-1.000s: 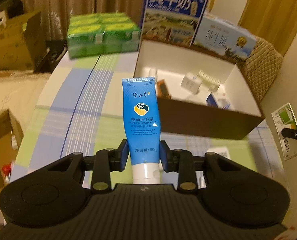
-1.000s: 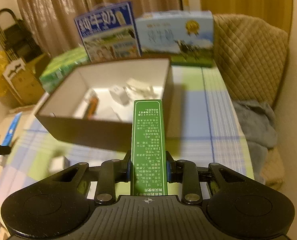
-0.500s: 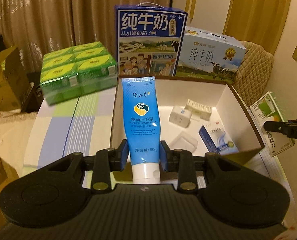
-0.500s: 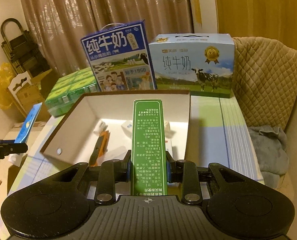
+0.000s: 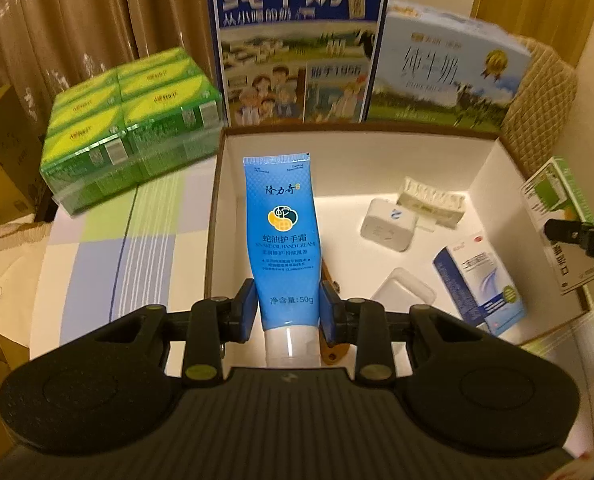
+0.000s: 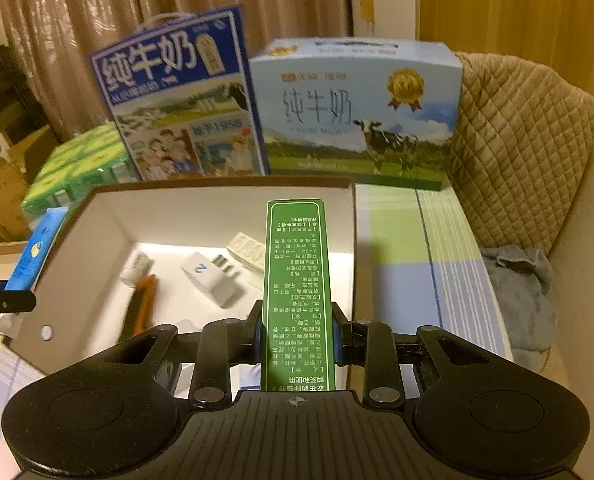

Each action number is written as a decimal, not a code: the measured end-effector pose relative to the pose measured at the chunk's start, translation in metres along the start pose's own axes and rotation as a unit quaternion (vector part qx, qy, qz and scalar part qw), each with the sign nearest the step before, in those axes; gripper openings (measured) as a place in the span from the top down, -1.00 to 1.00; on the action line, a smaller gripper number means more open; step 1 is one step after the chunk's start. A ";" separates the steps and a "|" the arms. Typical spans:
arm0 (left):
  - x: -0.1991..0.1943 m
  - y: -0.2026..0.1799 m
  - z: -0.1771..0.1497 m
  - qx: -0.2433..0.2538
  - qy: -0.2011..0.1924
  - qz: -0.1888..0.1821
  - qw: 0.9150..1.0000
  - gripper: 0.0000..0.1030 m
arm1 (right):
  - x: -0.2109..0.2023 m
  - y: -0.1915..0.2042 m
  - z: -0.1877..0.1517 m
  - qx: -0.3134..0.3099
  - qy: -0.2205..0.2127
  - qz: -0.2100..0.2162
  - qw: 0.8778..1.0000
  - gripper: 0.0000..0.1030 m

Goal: Organize rigid objects
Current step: 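Lift and carry the blue tube and green box over the open box, then lower the tube into the box and open the left gripper while the right releases the green box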

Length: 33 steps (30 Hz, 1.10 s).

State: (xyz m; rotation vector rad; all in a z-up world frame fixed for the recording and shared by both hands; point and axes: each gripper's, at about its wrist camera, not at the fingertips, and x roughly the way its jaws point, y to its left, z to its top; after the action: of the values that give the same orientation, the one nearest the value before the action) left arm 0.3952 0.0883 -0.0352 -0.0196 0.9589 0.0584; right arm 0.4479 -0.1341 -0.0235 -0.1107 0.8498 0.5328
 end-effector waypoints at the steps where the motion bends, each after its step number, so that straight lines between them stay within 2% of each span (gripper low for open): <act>1: 0.004 0.000 0.001 0.001 0.004 0.001 1.000 0.46 | 0.003 -0.001 0.000 0.000 0.003 -0.003 1.000 0.47; 10: 0.042 -0.006 0.007 0.020 0.043 0.019 0.999 0.46 | 0.025 -0.004 0.004 0.000 0.018 -0.016 1.000 0.47; 23: 0.074 -0.009 0.010 0.041 0.074 0.033 0.996 0.41 | 0.041 -0.009 0.013 0.000 0.027 -0.020 0.999 0.47; 33: 0.073 -0.010 0.016 0.049 0.052 0.038 0.997 0.38 | 0.046 -0.010 0.015 0.000 0.028 -0.022 0.999 0.47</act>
State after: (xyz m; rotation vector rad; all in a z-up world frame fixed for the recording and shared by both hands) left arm 0.4501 0.0824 -0.0859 0.1051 1.0664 0.0808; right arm 0.4876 -0.1200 -0.0487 -0.1444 0.8996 0.4901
